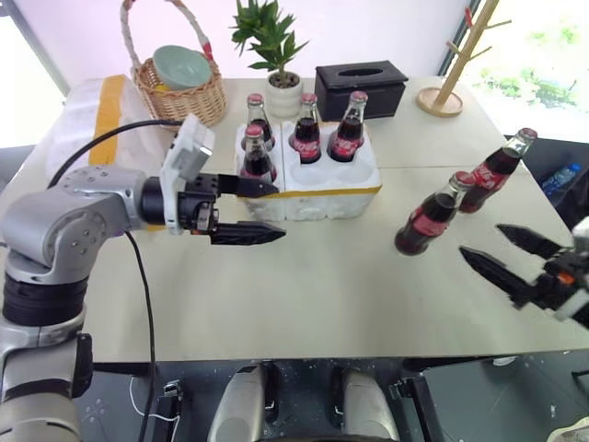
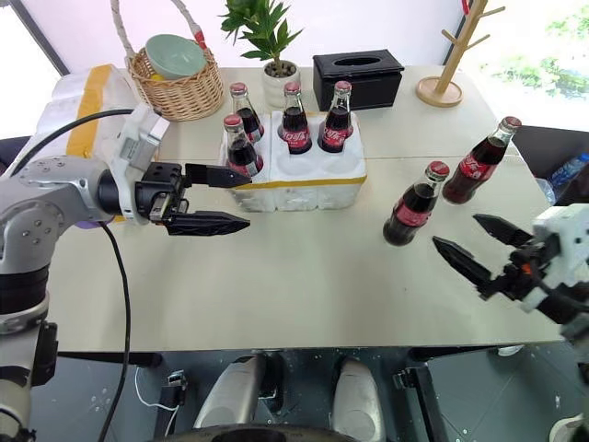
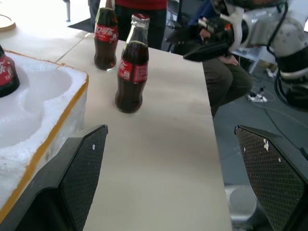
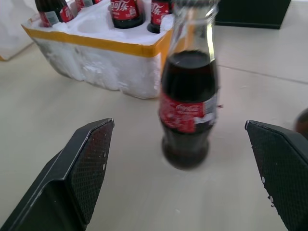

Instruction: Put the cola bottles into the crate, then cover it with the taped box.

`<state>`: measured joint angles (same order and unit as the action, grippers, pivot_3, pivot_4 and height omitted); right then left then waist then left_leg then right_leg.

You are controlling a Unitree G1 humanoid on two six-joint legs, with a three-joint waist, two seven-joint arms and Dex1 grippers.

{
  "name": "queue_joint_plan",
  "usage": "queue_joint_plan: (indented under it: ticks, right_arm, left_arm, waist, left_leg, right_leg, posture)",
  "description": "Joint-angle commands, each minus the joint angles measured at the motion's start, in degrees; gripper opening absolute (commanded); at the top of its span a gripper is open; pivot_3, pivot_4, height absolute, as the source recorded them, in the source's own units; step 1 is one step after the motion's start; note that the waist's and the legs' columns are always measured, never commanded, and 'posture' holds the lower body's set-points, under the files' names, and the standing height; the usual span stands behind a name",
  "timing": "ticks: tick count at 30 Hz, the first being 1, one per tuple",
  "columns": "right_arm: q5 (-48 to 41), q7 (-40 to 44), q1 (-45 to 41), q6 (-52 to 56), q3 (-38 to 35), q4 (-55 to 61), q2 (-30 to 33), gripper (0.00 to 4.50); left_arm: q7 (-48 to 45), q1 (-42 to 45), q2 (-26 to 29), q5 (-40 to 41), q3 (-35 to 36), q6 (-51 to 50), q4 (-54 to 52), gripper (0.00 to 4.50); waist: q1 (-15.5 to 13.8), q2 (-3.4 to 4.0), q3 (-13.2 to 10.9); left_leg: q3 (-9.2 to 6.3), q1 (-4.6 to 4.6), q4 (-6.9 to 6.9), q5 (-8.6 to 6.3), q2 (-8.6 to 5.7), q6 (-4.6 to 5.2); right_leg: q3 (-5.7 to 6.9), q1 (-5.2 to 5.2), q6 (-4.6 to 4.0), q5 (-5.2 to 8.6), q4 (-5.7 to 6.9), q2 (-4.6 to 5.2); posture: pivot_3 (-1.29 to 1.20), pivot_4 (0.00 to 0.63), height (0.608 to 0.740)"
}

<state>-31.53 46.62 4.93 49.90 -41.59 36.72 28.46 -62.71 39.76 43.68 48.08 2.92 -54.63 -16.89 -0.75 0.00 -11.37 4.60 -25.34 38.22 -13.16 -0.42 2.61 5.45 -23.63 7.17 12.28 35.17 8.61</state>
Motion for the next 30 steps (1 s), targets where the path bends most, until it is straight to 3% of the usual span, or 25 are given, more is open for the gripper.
queue_joint_plan:
  ticks: [1,7,23,26,27,28,30]
  right_arm:
    - [3.8,-7.9,-1.5,-4.3,6.3,-1.6,-2.5,4.5]
    - [5.2,-13.5,-3.5,-10.0,12.4,-7.3,-4.8,4.5]
    - [4.1,-14.4,-15.2,-17.1,20.3,-21.6,-4.0,4.5]
    - [4.0,-13.8,-16.2,-18.5,21.4,-22.6,-3.6,3.71]
    - [3.4,-13.5,-16.5,-18.5,21.5,-22.0,-3.3,3.14]
    - [2.1,-13.5,-17.2,-18.0,21.2,-20.8,-3.1,2.85]
    - [-0.9,-13.2,-19.5,-16.9,20.4,-18.5,-2.2,2.87]
  left_arm:
    - [0.5,0.8,-0.4,-0.2,0.0,1.5,-0.6,4.42]
    - [1.7,1.8,-1.4,-0.5,-0.1,1.8,0.4,4.42]
    - [2.7,2.6,-2.3,-1.7,-1.0,2.8,1.4,4.42]
    - [3.2,2.1,-1.9,-1.6,-0.7,2.5,0.9,4.5]
    - [3.5,1.8,-1.6,-1.5,-0.4,2.3,0.7,4.5]
    - [4.1,1.4,-1.2,-1.3,0.1,1.9,0.4,4.5]
    - [5.4,0.4,-0.2,-0.6,1.7,1.1,-0.4,4.5]
  waist:
    - [0.0,0.01,0.0]
    - [0.0,0.01,0.0]
    - [0.1,0.01,0.0]
    - [0.1,0.01,0.0]
    - [0.1,0.02,0.0]
    - [0.2,0.01,0.0]
    - [0.2,0.04,0.0]
  left_leg:
    - [0.01,-0.01,0.0,0.0,0.01,0.0]
    - [0.02,-0.03,-0.01,0.09,0.0,0.13]
    - [0.03,-0.02,-0.02,0.09,0.0,0.16]
    - [0.02,-0.02,-0.02,0.1,0.0,0.16]
    - [0.03,-0.02,-0.03,0.1,0.0,0.16]
    - [0.03,-0.02,-0.04,0.1,0.01,0.15]
    - [0.04,-0.03,-0.05,0.1,0.01,0.16]
  right_leg:
    - [0.0,-0.02,-0.05,0.03,0.0,-0.01]
    - [0.0,-0.02,0.0,0.0,0.02,-0.02]
    - [0.01,-0.03,0.01,0.0,0.02,-0.05]
    - [0.01,-0.03,0.01,0.0,0.03,-0.05]
    - [0.01,-0.04,0.01,0.0,0.03,-0.05]
    - [0.01,-0.04,0.01,0.0,0.03,-0.05]
    - [0.0,-0.06,0.01,0.0,0.03,-0.05]
  posture:
    - [0.0,0.15,0.736]
    - [0.0,0.15,0.736]
    - [0.0,0.15,0.736]
    - [0.0,0.15,0.736]
    - [0.0,0.15,0.736]
    - [0.0,0.15,0.736]
    - [0.0,0.15,0.736]
